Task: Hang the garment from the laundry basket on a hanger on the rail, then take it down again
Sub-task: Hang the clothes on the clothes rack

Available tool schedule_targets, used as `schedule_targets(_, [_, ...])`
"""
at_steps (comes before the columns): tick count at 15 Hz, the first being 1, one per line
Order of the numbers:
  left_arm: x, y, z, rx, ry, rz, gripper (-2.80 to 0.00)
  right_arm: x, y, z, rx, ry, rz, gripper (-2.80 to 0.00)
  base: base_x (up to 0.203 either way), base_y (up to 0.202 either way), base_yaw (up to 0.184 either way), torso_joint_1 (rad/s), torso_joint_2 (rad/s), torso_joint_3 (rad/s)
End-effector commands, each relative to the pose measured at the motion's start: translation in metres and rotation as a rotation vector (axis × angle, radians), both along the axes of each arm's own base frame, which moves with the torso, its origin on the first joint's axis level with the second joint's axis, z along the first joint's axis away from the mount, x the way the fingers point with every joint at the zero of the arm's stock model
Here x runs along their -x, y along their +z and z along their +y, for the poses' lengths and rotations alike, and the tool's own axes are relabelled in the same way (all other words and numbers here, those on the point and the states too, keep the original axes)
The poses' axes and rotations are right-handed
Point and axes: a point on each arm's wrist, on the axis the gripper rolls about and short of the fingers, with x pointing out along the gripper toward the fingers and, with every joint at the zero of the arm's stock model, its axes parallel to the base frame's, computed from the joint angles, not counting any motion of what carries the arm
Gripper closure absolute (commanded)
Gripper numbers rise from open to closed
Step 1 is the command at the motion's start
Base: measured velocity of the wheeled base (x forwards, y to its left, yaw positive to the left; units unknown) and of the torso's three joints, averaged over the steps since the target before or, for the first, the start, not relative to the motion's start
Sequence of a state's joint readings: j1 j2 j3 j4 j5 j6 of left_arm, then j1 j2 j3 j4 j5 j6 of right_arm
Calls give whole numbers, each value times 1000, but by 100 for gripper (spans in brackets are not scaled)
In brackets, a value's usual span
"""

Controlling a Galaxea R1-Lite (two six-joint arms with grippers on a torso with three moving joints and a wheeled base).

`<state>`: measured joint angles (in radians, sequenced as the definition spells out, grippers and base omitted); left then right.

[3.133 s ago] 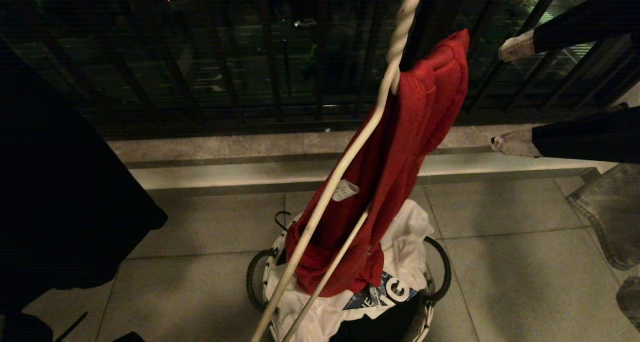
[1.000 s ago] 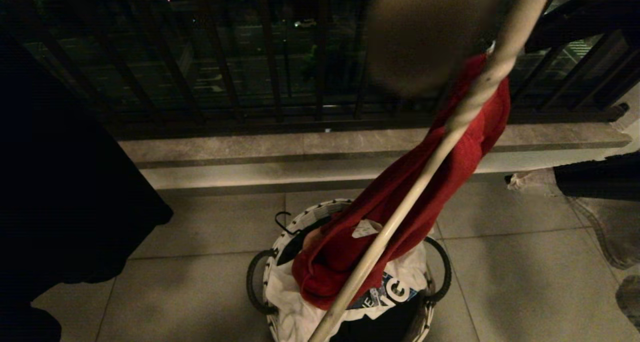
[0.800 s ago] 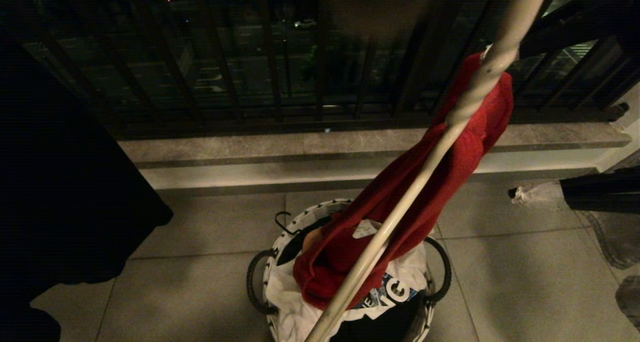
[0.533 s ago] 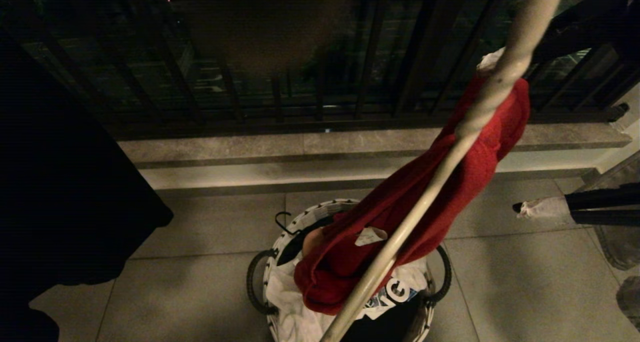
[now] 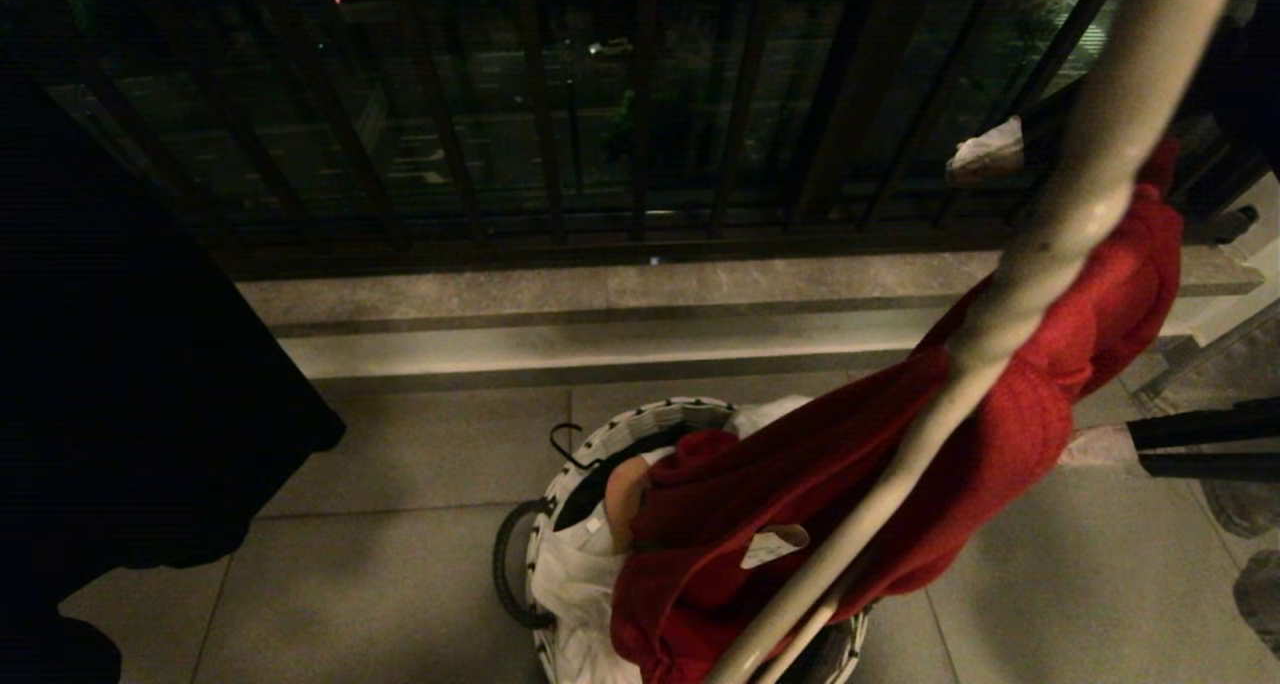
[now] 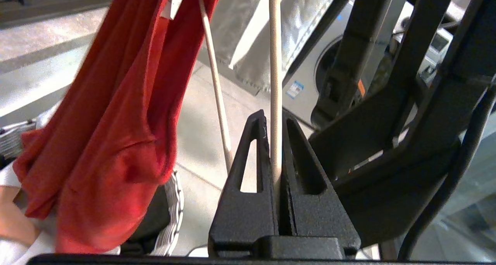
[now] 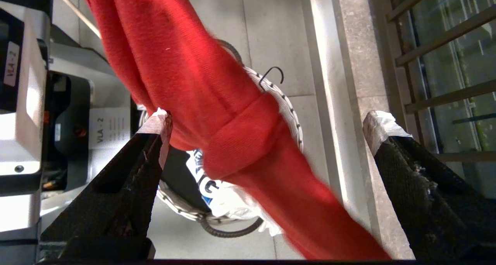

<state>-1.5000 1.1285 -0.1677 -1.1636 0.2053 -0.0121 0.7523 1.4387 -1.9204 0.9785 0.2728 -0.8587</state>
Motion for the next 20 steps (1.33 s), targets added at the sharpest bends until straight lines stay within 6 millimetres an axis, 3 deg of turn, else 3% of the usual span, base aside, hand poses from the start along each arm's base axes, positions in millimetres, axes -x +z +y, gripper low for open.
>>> schedule_targets(1, [0, 1, 1, 8, 0, 0, 0, 0, -1, 0, 10, 5, 6, -280, 0, 0, 0, 0, 0, 0])
schedule_targets(20, [1, 27, 12, 71, 10, -34, 0, 6, -21, 9, 92, 78, 96, -280, 0, 0, 0, 0, 0, 0])
